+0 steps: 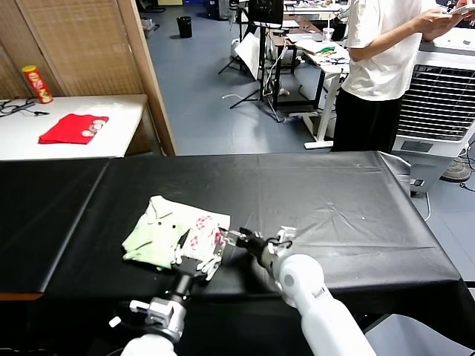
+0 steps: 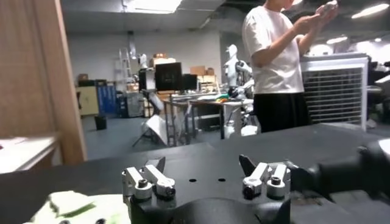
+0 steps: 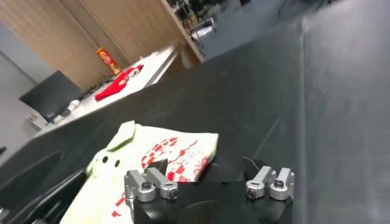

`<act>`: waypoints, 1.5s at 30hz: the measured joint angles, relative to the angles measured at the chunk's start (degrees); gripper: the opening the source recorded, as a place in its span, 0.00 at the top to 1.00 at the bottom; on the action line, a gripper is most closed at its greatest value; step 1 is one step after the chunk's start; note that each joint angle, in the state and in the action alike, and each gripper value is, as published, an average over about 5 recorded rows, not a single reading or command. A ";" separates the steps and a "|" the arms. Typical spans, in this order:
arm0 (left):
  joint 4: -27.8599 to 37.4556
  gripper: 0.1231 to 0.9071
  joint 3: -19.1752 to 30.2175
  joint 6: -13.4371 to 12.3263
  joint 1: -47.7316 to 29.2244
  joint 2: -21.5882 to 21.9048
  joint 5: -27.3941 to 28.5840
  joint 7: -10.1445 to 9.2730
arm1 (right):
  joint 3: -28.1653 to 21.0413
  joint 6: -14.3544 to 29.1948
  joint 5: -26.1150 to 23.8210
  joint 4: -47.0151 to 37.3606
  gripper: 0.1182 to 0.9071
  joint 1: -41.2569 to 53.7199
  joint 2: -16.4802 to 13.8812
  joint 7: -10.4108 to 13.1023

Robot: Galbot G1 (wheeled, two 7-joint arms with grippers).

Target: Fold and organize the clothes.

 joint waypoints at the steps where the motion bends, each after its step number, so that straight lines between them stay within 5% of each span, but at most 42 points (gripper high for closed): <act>1: -0.10 0.14 -0.29 -0.30 0.39 -0.04 0.15 -0.11 | -0.24 0.03 0.30 -0.90 0.15 0.62 0.44 -0.04; 5: -0.49 0.14 -1.53 -1.47 1.91 -0.28 0.74 -0.49 | -1.01 0.27 0.56 -4.01 0.31 2.68 1.76 -0.41; 10: -1.19 0.14 -2.85 -2.42 3.72 -0.63 0.93 -0.61 | -1.83 2.32 -3.33 -7.20 0.67 4.63 2.22 -3.29; 14: -1.31 0.14 -3.77 -3.10 4.77 -0.75 0.94 -0.69 | -3.02 7.72 -13.93 -9.70 0.92 6.34 1.28 -9.00; 17: -1.00 0.14 -4.19 -3.49 5.31 -0.84 0.93 -0.83 | -3.75 14.30 -26.57 -12.11 0.99 8.19 0.02 -14.07; 21: -0.35 0.14 -4.80 -3.87 5.69 -0.97 0.67 -1.92 | -3.74 24.40 -43.94 -14.84 0.94 10.36 -1.96 -18.82; 25: 0.30 0.14 -5.75 -4.01 5.74 -0.59 -0.45 -2.94 | -2.87 32.31 -54.77 -14.15 0.63 9.96 -4.77 -20.89; 29: 1.02 0.14 -6.78 -4.57 5.37 0.24 -3.30 -3.03 | -1.21 37.27 -59.28 -9.35 0.36 6.13 -9.15 -20.76; 34: 1.30 0.14 -7.95 -6.43 5.55 1.40 -5.27 -2.38 | 3.41 38.31 -59.67 -0.05 0.15 -3.97 -13.89 -16.65; 40: -1.42 0.14 -9.29 -4.28 7.40 3.82 -7.17 -5.65 | 11.76 34.37 -54.81 13.30 0.14 -20.79 -14.27 -10.50; 45: -4.94 0.14 -11.26 -3.05 11.07 7.10 -10.18 -6.15 | 18.33 30.38 -46.90 24.20 0.14 -35.62 -12.34 -4.72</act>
